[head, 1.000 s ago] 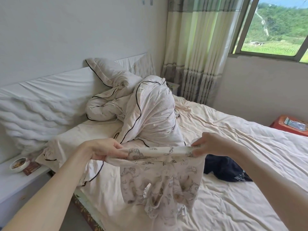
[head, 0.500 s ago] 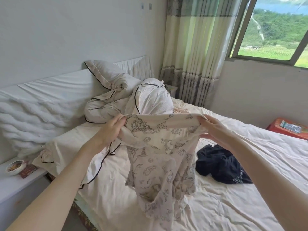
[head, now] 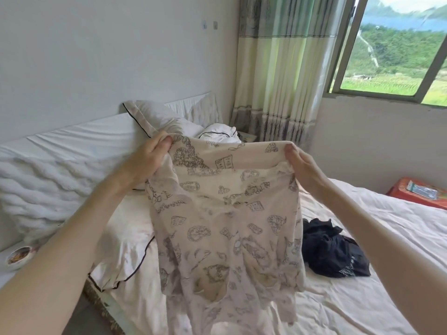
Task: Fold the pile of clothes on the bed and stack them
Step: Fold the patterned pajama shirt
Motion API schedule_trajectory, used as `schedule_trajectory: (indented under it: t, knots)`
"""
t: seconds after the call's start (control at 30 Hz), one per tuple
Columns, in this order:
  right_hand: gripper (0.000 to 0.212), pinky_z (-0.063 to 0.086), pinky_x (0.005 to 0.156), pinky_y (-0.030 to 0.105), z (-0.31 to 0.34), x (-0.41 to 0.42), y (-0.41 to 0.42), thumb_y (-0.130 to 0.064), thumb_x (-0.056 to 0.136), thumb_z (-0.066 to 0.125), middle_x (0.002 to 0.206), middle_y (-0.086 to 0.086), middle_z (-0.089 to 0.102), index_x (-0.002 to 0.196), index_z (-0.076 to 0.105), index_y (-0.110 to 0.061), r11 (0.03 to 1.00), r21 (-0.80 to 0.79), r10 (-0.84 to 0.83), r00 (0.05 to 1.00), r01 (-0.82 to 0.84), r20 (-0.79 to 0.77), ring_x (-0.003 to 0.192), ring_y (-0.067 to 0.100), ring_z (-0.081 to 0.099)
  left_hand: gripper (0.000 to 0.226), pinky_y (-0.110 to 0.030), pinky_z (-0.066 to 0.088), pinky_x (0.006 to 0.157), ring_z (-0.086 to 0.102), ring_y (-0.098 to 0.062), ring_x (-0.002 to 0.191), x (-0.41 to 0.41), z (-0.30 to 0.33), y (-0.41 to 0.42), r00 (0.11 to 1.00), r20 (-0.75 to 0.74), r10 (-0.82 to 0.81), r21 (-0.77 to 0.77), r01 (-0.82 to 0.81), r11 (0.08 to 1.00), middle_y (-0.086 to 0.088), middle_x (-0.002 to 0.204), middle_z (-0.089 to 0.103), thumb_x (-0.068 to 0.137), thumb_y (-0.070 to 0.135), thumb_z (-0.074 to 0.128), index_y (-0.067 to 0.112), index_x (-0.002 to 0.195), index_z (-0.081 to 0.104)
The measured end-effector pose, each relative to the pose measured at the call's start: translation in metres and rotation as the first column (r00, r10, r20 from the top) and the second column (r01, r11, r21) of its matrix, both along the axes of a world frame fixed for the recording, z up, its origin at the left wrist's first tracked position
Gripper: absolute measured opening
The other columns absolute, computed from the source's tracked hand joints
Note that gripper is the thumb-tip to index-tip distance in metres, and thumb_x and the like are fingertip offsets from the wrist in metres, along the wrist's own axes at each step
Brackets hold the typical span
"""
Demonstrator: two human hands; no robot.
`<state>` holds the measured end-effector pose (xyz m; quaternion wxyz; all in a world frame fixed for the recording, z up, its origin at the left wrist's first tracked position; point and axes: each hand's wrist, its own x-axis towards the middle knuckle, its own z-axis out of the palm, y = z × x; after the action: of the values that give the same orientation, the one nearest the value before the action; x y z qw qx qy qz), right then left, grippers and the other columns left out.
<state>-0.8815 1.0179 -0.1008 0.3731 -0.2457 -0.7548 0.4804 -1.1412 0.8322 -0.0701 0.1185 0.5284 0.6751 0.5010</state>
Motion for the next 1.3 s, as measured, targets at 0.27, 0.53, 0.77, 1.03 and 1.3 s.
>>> schedule_trajectory:
  t: [0.27, 0.53, 0.77, 1.03, 1.3]
  knots:
    - [0.041, 0.058, 0.074, 0.034, -0.042, -0.004, -0.019, -0.044, 0.084, 0.05, 0.105, 0.008, 0.069, 0.11, 0.058, -0.013, 0.84, -0.46, 0.285, 0.955, -0.288, -0.078, 0.094, 0.022, 0.068, 0.029, -0.043, 0.037, 0.089, 0.046, -0.021, 0.092, -0.008, -0.001, 0.002, 0.992, 0.125, -0.006, -0.031, 0.01, 0.999, -0.013, 0.097, 0.05, 0.103, 0.024, 0.032, 0.001, 0.098, 0.048]
    - [0.042, 0.054, 0.09, 0.041, -0.04, 0.0, -0.013, -0.031, 0.072, 0.068, 0.111, 0.006, 0.07, 0.112, 0.062, -0.018, 0.835, -0.409, 0.438, 0.894, -0.367, 0.092, 0.103, 0.026, 0.066, 0.023, -0.03, 0.039, 0.074, 0.054, -0.015, 0.082, -0.02, 0.007, -0.011, 0.994, 0.096, -0.055, -0.032, 0.059, 0.998, -0.006, 0.086, 0.058, 0.097, 0.027, 0.048, 0.022, 0.082, 0.064]
    - [0.035, 0.057, 0.083, 0.032, -0.038, -0.002, -0.014, -0.041, 0.071, 0.071, 0.097, -0.001, 0.073, 0.097, 0.069, -0.02, 0.923, -0.266, 0.348, 0.899, -0.279, 0.266, 0.091, 0.016, 0.069, 0.038, -0.011, 0.048, 0.058, 0.065, 0.0, 0.07, -0.026, 0.002, -0.016, 0.969, 0.228, -0.1, -0.009, 0.104, 0.994, 0.012, 0.076, 0.071, 0.096, 0.015, 0.046, 0.033, 0.078, 0.075]
    - [0.038, 0.034, 0.049, 0.018, -0.024, -0.004, -0.023, -0.047, 0.074, 0.074, 0.075, -0.006, 0.056, 0.086, 0.056, -0.016, 0.898, 0.441, -0.199, 0.874, -0.02, 0.444, 0.058, 0.006, 0.048, 0.016, -0.03, 0.038, 0.071, 0.054, -0.02, 0.083, -0.029, -0.008, -0.018, 0.937, 0.328, -0.121, -0.041, 0.142, 0.989, -0.008, 0.086, 0.058, 0.089, 0.022, 0.056, 0.021, 0.077, 0.067]
    - [0.047, 0.054, 0.088, 0.035, -0.017, 0.021, -0.013, -0.027, 0.082, 0.06, 0.116, 0.015, 0.066, 0.118, 0.058, 0.002, 0.77, -0.517, 0.523, 0.834, -0.373, 0.178, 0.107, 0.029, 0.064, 0.016, -0.046, 0.043, 0.087, 0.057, -0.026, 0.097, -0.029, -0.024, -0.015, 0.914, 0.403, -0.058, -0.133, 0.122, 0.984, -0.009, 0.103, 0.065, 0.092, 0.025, 0.054, 0.025, 0.092, 0.07]
